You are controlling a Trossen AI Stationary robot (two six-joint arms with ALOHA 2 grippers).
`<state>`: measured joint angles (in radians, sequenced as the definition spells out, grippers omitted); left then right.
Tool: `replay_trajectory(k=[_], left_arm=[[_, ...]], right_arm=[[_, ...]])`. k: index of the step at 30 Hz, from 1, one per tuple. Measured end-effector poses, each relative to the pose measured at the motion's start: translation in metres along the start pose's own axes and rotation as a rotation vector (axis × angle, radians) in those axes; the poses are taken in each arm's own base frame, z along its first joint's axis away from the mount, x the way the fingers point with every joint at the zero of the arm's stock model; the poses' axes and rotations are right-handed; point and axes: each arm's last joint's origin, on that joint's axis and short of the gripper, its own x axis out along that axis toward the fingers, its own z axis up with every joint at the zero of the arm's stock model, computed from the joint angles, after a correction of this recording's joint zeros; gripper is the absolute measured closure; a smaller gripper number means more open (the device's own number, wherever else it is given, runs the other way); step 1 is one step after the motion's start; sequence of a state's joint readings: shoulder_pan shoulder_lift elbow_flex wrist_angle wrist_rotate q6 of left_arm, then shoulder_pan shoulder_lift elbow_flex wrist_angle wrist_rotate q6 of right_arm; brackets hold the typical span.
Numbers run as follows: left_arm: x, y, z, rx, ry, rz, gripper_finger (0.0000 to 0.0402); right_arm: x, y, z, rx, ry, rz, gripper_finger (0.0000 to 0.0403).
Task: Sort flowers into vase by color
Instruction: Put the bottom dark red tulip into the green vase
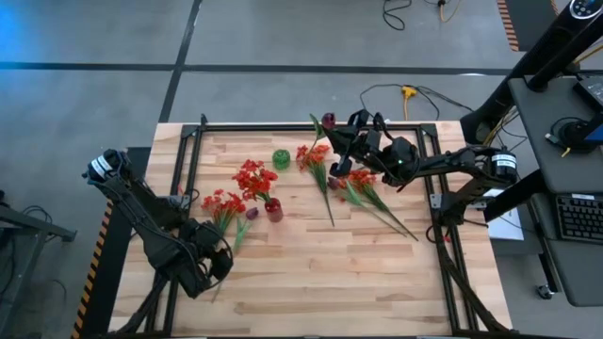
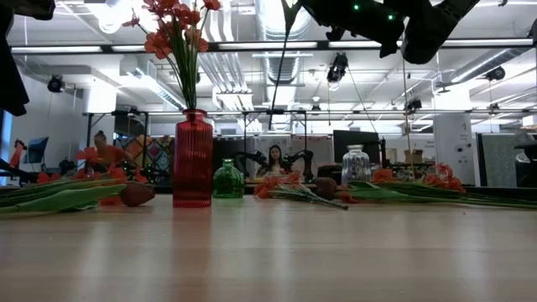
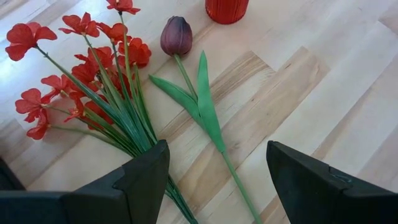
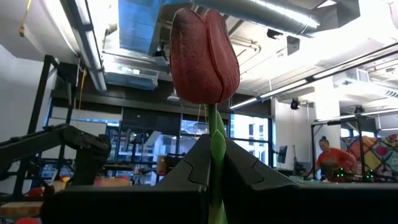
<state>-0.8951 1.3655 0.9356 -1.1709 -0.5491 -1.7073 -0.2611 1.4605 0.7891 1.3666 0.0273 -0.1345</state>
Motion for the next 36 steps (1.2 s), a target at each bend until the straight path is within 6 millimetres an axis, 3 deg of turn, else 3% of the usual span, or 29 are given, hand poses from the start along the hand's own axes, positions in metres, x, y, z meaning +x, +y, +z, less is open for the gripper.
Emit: replay_trajectory(k=[8, 25, 36], left_arm=[[0.000, 0.001, 0.000, 0.004, -0.001, 0.007, 0.0151], [0.000, 0.005, 0.001, 0.019, 0.004, 0.052, 0.0151], [0.000, 0.006, 0.002, 0.024, -0.031, 0.054, 0.0151]], right_arm=[[0.004, -0.006, 0.001, 0.009, -0.016, -0.019, 0.0390], [0.070, -0.026, -0.043, 0.063, -0.028, -0.044, 0.0390], [0.073, -0.034, -0.066, 0.052, 0.001, -0.060, 0.0390]])
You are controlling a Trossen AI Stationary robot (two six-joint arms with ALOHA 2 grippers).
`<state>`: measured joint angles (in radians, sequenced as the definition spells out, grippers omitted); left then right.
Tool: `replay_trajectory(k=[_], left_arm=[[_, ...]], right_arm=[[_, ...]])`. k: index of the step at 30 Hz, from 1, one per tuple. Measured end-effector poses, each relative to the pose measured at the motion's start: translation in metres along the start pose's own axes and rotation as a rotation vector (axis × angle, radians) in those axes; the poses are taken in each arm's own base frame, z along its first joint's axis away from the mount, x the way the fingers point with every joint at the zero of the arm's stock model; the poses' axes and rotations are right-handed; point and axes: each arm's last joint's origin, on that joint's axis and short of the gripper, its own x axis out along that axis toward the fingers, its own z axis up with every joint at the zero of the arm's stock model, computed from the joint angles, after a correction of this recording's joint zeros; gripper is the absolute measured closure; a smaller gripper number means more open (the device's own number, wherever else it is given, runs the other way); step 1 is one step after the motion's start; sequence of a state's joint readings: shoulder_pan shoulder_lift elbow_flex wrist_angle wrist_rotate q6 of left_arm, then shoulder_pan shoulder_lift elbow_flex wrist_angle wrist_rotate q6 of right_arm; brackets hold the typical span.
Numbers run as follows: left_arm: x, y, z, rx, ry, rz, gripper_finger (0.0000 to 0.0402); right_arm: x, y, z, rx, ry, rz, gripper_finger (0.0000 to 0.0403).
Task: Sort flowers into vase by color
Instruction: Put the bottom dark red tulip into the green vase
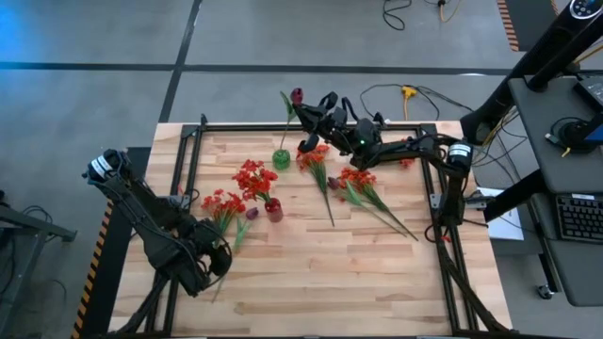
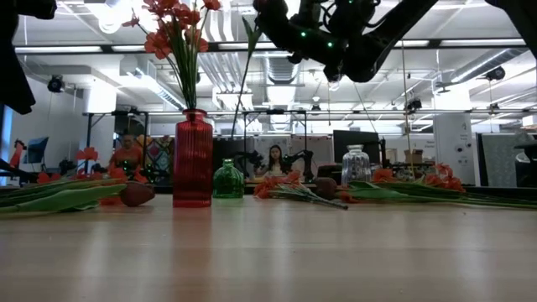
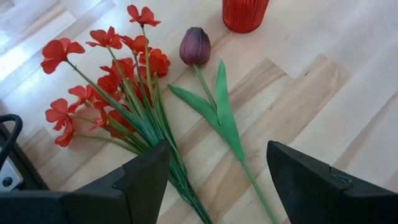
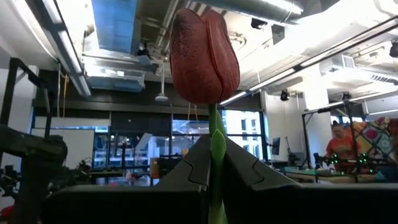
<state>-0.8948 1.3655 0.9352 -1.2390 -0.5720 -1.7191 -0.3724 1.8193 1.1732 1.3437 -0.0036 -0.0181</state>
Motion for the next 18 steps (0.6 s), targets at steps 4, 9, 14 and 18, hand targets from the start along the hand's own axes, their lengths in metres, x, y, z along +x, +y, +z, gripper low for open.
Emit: replay_trajectory(k=[4, 9, 14, 18], left_arm=[[0.000, 0.000, 0.000, 0.000, -0.003, 0.000, 0.0151], [0.000, 0.000, 0.000, 0.000, -0.004, 0.000, 0.0151], [0.000, 0.000, 0.000, 0.001, -0.004, 0.001, 0.0151], [0.000, 0.000, 0.000, 0.001, -0.004, 0.002, 0.0151]], right_arm=[[-0.001, -0.003, -0.005, 0.004, 0.007, -0.006, 0.0390], [-0.002, -0.005, -0.010, 0.012, 0.013, -0.011, 0.0390], [-0.004, -0.007, -0.016, 0.032, 0.010, -0.015, 0.0390], [-0.004, -0.009, -0.017, 0.032, 0.014, -0.020, 0.0390]])
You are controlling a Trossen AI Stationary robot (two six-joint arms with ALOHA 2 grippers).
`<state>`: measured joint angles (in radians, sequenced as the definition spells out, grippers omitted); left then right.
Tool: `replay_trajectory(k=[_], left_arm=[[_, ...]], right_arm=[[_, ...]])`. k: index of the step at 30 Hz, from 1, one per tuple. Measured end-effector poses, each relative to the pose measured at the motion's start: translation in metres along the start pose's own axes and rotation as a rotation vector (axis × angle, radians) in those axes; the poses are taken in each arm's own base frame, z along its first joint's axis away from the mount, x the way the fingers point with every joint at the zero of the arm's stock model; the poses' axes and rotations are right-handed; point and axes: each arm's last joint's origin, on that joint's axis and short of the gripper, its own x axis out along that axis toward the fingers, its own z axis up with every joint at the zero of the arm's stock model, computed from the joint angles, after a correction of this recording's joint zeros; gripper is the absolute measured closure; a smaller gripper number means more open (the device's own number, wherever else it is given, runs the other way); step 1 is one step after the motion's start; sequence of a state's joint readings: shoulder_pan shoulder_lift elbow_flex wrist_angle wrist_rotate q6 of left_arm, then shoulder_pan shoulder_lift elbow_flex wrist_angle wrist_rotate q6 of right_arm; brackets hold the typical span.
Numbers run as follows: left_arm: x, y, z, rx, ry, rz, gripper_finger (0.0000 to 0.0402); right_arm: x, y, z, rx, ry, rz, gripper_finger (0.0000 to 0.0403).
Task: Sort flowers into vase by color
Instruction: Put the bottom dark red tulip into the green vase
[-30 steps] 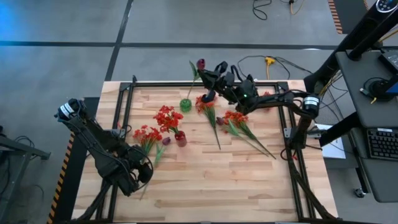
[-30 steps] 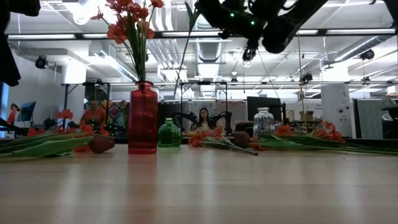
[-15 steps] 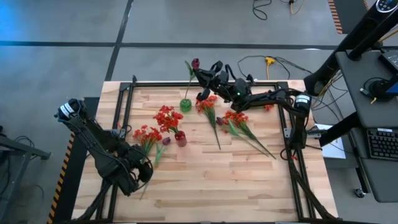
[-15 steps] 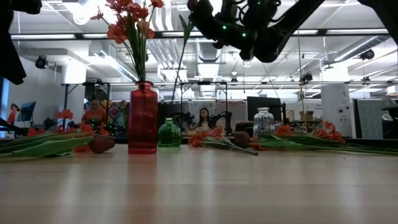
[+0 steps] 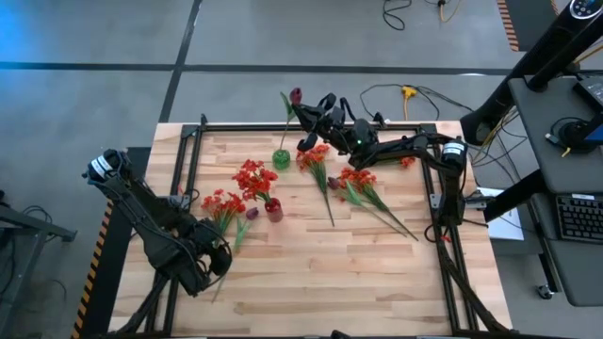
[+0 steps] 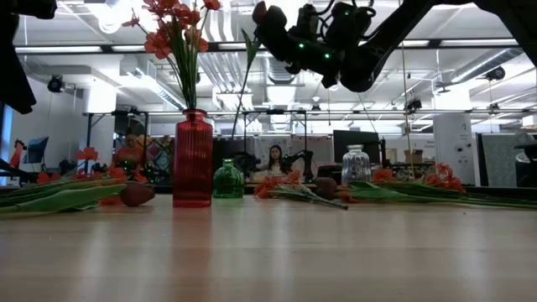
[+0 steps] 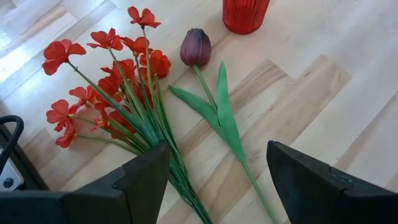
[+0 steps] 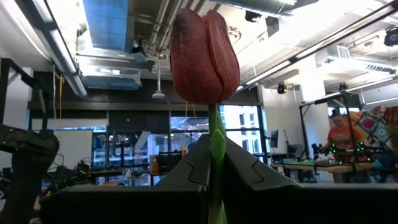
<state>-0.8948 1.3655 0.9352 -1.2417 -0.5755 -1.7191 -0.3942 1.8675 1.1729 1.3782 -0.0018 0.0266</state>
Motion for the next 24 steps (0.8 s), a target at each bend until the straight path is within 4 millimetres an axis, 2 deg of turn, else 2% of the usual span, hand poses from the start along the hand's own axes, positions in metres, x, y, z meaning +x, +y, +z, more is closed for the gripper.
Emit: replay_trajectory(k=[24], left_arm=[[0.0000, 0.0008, 0.0002, 0.005, -0.002, 0.007, 0.0151]], right_arm=[[-0.0001, 0.0002, -0.0012, 0.016, 0.011, -0.002, 0.0390]])
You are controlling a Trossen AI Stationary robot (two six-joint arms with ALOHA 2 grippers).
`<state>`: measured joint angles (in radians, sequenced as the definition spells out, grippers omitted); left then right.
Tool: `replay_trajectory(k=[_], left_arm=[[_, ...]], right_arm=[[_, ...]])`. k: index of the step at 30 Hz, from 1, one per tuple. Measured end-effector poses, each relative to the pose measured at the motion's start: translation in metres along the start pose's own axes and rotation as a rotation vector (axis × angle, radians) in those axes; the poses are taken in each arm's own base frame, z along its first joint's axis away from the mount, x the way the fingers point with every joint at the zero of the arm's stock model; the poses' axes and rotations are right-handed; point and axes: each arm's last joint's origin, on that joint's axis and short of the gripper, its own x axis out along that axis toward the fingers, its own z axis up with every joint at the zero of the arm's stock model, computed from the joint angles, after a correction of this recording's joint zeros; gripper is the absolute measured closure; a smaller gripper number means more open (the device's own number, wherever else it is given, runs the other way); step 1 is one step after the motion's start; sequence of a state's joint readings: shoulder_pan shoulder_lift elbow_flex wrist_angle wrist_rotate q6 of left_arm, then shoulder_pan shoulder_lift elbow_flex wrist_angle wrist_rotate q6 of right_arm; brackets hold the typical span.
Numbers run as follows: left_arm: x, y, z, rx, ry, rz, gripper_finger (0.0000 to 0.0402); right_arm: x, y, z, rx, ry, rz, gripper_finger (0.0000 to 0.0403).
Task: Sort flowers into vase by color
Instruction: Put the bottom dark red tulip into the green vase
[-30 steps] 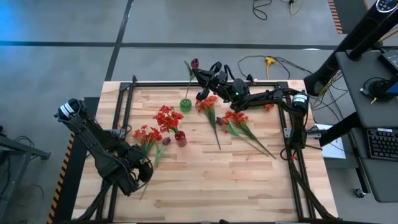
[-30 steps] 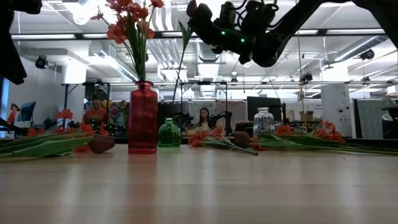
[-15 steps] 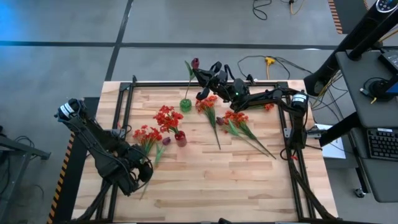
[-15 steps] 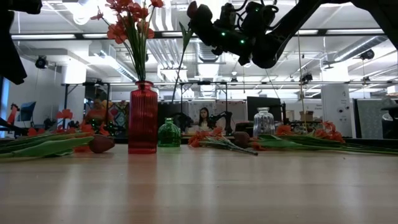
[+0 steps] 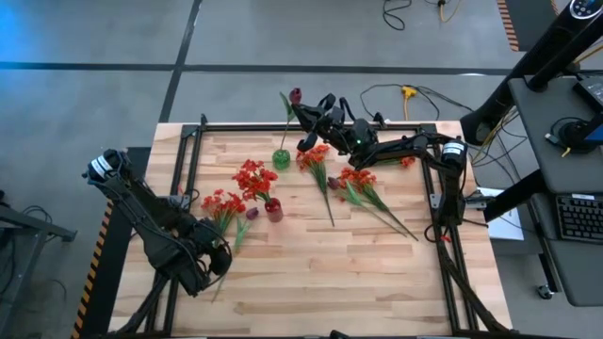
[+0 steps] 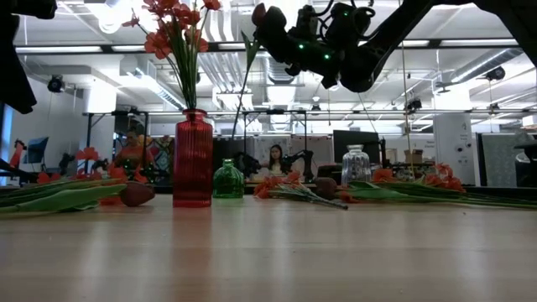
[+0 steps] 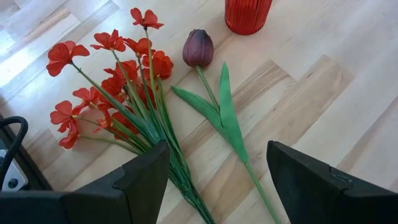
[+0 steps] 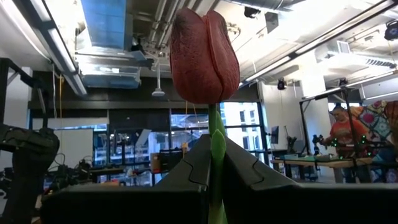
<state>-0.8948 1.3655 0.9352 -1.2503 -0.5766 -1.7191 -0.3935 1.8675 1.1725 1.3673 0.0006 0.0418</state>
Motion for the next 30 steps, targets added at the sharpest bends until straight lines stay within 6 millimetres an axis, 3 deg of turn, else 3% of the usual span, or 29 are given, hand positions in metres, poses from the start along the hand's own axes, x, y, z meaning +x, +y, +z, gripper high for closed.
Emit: replay_trajectory(k=[7, 15, 30], left_arm=[[0.000, 0.001, 0.000, 0.004, -0.001, 0.005, 0.0151], [0.000, 0.001, 0.000, 0.007, -0.002, 0.010, 0.0151], [0.000, 0.001, 0.000, 0.007, -0.002, 0.009, 0.0151]], right_arm=[[0.000, -0.002, 0.001, 0.001, -0.004, -0.010, 0.0390], [0.017, -0.002, 0.006, 0.006, 0.030, -0.011, 0.0390], [0.011, -0.001, 0.001, 0.008, 0.054, 0.003, 0.0390]])
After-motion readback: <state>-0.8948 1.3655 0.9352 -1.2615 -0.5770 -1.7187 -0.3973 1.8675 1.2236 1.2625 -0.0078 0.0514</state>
